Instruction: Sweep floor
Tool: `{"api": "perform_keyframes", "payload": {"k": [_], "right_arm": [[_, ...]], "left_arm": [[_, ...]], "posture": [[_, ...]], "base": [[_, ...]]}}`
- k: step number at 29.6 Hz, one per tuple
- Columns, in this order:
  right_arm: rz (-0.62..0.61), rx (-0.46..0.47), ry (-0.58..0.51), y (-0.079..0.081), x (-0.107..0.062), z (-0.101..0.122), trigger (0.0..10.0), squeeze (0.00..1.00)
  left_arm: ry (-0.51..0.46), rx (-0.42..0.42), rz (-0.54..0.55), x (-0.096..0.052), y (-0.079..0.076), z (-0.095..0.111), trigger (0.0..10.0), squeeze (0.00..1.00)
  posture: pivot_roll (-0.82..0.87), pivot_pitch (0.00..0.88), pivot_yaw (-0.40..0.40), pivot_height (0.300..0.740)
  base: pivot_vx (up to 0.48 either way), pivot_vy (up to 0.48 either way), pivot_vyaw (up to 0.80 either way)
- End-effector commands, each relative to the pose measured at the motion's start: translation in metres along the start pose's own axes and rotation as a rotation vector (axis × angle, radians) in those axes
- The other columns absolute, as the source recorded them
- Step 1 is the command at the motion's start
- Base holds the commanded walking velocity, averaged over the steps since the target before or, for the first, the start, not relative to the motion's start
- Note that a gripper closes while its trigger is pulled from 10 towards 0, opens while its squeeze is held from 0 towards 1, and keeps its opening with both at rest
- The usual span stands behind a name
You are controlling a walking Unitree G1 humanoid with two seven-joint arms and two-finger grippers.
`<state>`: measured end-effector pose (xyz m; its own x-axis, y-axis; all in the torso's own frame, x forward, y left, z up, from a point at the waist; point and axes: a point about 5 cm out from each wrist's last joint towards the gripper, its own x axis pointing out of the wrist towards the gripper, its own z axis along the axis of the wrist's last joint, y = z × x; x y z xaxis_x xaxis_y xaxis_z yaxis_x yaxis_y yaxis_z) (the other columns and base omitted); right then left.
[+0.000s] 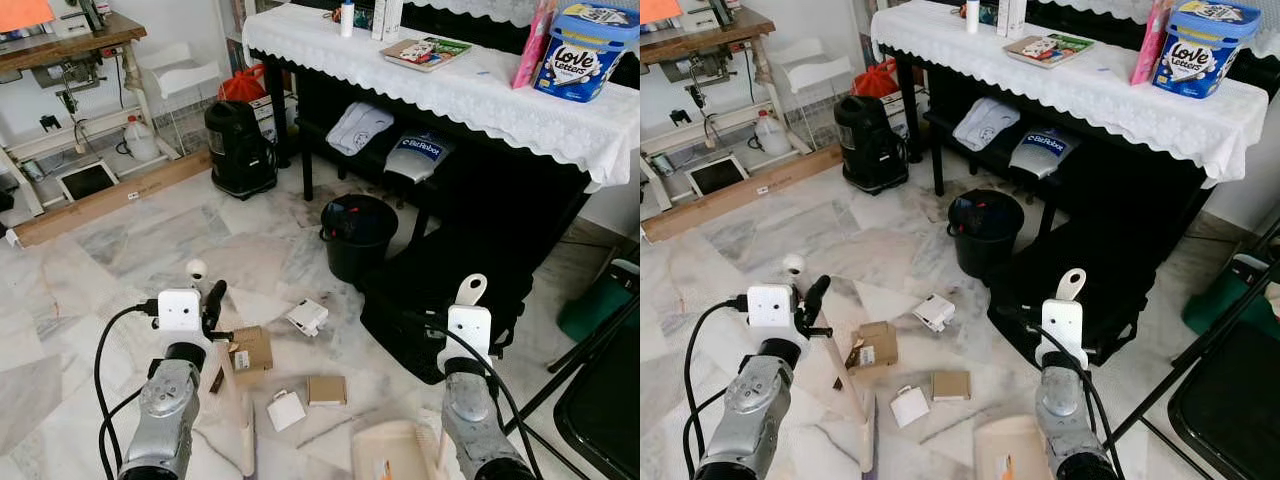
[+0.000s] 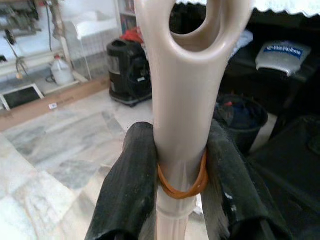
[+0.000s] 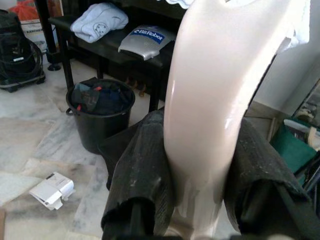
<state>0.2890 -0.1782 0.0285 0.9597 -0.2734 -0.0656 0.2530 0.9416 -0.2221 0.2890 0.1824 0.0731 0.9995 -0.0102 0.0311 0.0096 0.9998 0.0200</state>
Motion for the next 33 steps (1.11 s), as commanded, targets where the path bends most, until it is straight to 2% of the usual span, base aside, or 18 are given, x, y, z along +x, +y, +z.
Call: {"api": "perform_keyframes", "payload": {"k": [1, 10, 19, 25, 30, 31, 33], "right_arm": [[0.009, 0.009, -0.003, 0.001, -0.001, 0.0, 10.0, 0.0], [0.018, 0.009, 0.009, 0.003, -0.005, -0.004, 10.0, 0.0], [0.022, 0.014, 0.006, 0.003, -0.004, -0.003, 10.0, 0.0], [0.024, 0.016, 0.006, 0.004, -0.004, -0.003, 10.0, 0.0], [0.023, 0.018, 0.004, 0.004, -0.003, -0.002, 10.0, 0.0], [0.023, 0.018, 0.003, 0.004, -0.003, -0.002, 10.0, 0.0], [0.022, 0.018, 0.002, 0.004, -0.003, -0.002, 10.0, 0.0]], "left_arm": [[-0.044, -0.014, -0.018, 0.003, -0.002, 0.005, 10.0, 0.0], [-0.085, -0.014, -0.051, 0.01, -0.005, 0.013, 10.0, 0.0], [0.003, -0.013, -0.215, 0.01, -0.021, 0.0, 10.0, 0.0], [0.063, -0.027, -0.271, 0.01, -0.019, -0.006, 10.0, 0.0], [0.082, -0.098, -0.282, 0.012, -0.011, -0.003, 10.0, 0.0], [0.085, -0.146, -0.287, 0.013, -0.01, -0.001, 10.0, 0.0], [0.089, -0.192, -0.293, 0.013, -0.009, 0.001, 10.0, 0.0]], "posture": [[0.12, 0.036, 0.034, 0.74], [0.12, 0.046, 0.035, 0.74], [0.12, 0.05, 0.036, 0.74], [0.12, 0.051, 0.037, 0.74], [0.12, 0.052, 0.037, 0.74], [0.12, 0.052, 0.037, 0.74], [0.12, 0.052, 0.036, 0.74]], "base": [[0.0, 0.0, 0.0], [0.0, 0.0, 0.0], [0.0, 0.0, 0.0], [0.0, 0.0, 0.0], [0.0, 0.0, 0.0], [0.0, 0.0, 0.0], [0.0, 0.0, 0.0]]}}
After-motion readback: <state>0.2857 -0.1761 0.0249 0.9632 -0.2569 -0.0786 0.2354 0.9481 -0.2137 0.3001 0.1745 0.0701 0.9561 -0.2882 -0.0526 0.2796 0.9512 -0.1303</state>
